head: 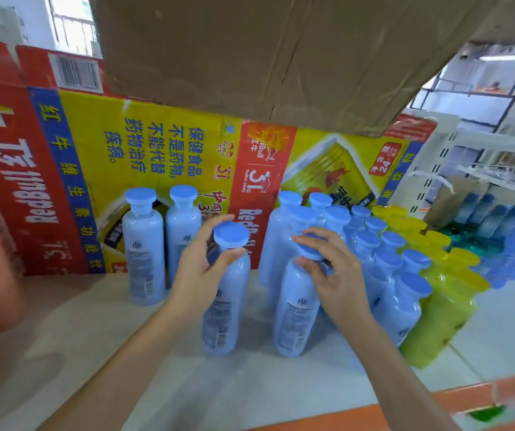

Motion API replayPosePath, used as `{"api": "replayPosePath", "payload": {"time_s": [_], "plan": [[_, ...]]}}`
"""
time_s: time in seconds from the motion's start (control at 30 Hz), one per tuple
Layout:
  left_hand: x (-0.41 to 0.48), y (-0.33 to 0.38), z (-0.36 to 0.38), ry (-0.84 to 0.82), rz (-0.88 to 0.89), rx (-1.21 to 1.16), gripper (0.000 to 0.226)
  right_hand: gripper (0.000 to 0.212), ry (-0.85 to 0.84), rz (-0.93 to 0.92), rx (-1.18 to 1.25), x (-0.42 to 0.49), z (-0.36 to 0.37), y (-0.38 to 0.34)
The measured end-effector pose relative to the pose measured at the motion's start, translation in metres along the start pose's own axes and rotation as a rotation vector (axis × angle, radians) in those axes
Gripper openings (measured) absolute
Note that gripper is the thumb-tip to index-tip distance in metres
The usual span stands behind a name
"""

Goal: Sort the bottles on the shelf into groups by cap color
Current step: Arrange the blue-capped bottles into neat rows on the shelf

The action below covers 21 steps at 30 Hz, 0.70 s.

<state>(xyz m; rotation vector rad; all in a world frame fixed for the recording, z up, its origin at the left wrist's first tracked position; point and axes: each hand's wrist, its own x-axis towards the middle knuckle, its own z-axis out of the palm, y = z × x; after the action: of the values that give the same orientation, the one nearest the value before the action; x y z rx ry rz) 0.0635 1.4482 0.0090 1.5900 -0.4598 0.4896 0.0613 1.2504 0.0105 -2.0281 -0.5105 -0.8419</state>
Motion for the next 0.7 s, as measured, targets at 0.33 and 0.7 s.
{"api": "replayPosePath", "payload": {"time_s": [0.33, 0.7], "plan": [[0.012, -0.011, 0.064, -0.067, -0.028, -0.044, 0.040, 0.032, -0.023, 0.078, 0.036, 0.001, -0.040, 0.023], [0.002, -0.013, 0.087, 0.003, -0.024, -0.029, 0.041, 0.033, -0.078, 0.080, 0.195, -0.003, -0.045, 0.039]]}}
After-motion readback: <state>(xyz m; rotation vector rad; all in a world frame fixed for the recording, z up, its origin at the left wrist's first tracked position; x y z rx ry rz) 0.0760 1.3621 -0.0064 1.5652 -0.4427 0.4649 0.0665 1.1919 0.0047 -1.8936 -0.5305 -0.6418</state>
